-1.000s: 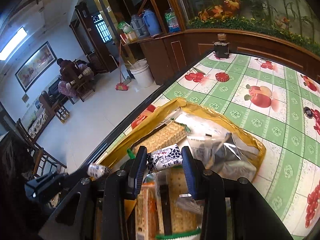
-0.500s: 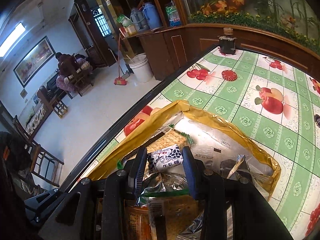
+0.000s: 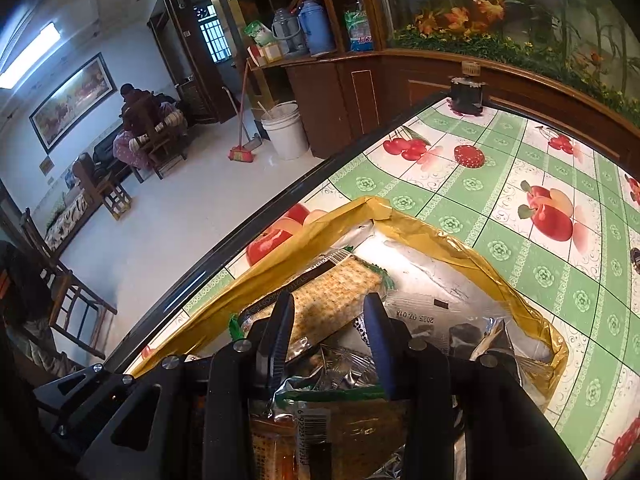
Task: Organize snacks
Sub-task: 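Lower both candies into the tray and open both tools, then withdraw both tools from the filled tray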
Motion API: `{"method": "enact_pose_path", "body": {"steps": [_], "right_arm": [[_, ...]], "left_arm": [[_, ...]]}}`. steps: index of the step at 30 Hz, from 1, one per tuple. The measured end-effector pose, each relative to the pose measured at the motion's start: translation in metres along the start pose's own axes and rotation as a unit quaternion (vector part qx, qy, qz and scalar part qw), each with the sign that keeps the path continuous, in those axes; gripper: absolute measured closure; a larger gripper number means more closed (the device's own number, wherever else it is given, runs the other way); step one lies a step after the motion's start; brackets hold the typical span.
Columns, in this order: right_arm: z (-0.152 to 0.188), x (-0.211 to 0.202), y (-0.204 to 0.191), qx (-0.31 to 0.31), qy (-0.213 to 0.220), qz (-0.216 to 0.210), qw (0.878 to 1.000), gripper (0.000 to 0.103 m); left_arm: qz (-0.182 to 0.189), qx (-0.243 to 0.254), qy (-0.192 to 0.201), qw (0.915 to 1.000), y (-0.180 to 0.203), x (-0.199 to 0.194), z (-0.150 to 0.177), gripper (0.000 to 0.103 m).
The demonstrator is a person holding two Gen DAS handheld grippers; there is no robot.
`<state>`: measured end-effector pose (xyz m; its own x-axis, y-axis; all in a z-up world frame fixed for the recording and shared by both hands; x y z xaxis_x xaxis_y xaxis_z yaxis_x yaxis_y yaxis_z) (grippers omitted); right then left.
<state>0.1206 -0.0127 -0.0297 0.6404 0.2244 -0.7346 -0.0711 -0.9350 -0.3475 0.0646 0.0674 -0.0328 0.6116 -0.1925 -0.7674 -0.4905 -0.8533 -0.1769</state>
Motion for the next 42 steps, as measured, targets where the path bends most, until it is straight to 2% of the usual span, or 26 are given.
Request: {"method": "enact_pose_path", "body": {"steps": [19, 23, 26, 28, 30, 42], "right_arm": [[0.0, -0.001, 0.003, -0.005, 0.002, 0.011, 1.0, 0.066], [-0.001, -0.005, 0.002, -0.005, 0.007, 0.009, 1.0, 0.054], [-0.002, -0.009, 0.001, -0.007, 0.011, 0.01, 1.0, 0.05], [-0.003, -0.012, 0.001, -0.005, 0.015, 0.008, 1.0, 0.044], [-0.003, -0.018, 0.002, -0.003, 0.02, 0.001, 1.0, 0.036], [0.004, -0.062, -0.007, -0.005, 0.05, -0.01, 0.999, 0.028]], "left_arm": [[-0.015, 0.009, 0.0, 0.9999, 0.002, 0.0, 0.001, 0.073], [-0.008, 0.011, 0.009, 0.9999, 0.005, -0.005, 0.003, 0.073], [-0.007, 0.011, 0.013, 0.9998, 0.005, -0.009, 0.003, 0.061], [-0.002, 0.013, 0.02, 0.9997, 0.006, -0.012, 0.003, 0.041], [-0.004, 0.016, 0.028, 0.9995, 0.007, -0.017, 0.004, 0.04], [0.005, 0.016, 0.044, 0.9989, 0.009, -0.044, 0.015, 0.038]]}}
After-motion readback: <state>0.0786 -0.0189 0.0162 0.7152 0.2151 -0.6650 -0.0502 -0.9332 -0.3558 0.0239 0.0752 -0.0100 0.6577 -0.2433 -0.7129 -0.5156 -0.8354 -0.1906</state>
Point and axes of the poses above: each gripper's, at about its wrist camera, not at the fingertips, and x roughly the way its jaws point, y to its right, z to its underside, the point moved 2 cm from there along x, roughly the way its jaws point, and after that the axes turned 13 degrees about x, right-handed, at the moved point
